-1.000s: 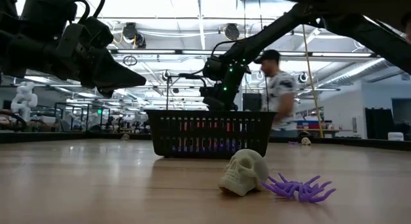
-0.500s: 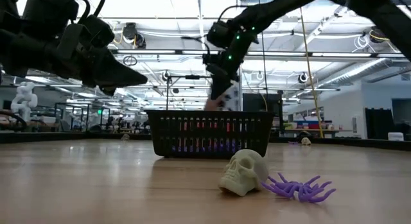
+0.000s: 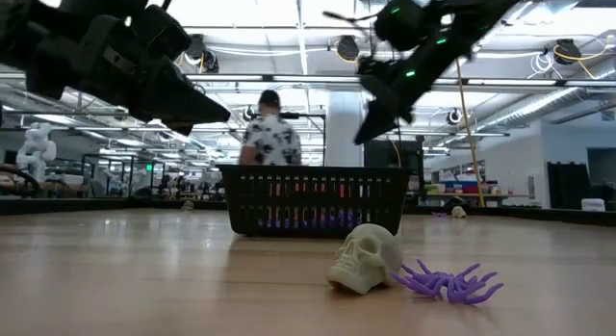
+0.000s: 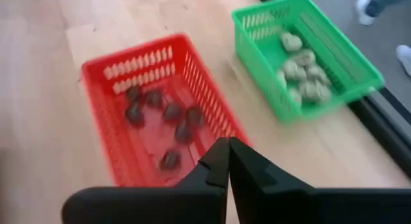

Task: Sort Halloween decoration
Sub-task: Put the black skull toy into the red basket

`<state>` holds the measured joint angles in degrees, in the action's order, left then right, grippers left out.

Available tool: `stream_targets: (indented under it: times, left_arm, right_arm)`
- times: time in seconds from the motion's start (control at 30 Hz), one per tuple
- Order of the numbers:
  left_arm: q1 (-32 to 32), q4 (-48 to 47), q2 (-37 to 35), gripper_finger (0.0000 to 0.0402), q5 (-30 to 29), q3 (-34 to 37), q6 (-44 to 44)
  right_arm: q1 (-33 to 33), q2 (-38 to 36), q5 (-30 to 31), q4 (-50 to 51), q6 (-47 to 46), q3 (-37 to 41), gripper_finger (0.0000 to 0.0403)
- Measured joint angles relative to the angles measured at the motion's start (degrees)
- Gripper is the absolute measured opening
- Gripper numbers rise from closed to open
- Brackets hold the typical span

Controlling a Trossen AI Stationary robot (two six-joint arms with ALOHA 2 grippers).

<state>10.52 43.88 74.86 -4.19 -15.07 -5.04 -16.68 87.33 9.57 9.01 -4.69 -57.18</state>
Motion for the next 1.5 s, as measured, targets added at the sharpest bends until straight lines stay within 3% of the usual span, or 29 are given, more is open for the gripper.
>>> stream_targets:
  times: [0.2,0.37,0.6,0.77,0.93,1.27,1.5]
  left_arm:
    - [1.25,-23.0,-3.8,0.0011,7.16,-8.85,-0.56]
    - [6.98,-49.35,-4.73,0.0003,6.68,-19.85,-4.62]
    - [20.97,-69.76,-4.73,0.0,3.29,-29.36,-23.36]
    - [31.41,-71.88,-3.65,0.0004,0.87,-29.99,-38.8]
    - [38.18,-71.91,1.49,0.0045,-3.34,-29.99,-48.47]
    - [41.77,-67.45,9.11,0.0164,-1.89,-29.99,-58.44]
    - [41.88,-66.39,13.95,0.0189,-1.34,-29.97,-63.71]
  right_arm:
    - [9.04,-12.19,10.03,-1.04,-8.22,12.48,0.0001]
    - [15.12,-17.04,16.08,-1.15,-12.05,17.96,0.0001]
    - [19.88,-17.16,20.67,-1.16,-14.15,19.94,0.0]
    - [21.59,-17.01,20.73,-1.27,-14.17,19.86,0.0]
    - [23.03,-17.01,23.59,-1.5,-14.17,19.86,0.0]
    - [23.23,-17.01,23.71,-1.5,-14.17,19.86,0.0]
    - [23.23,-16.99,23.7,-1.5,-14.17,19.86,0.0]
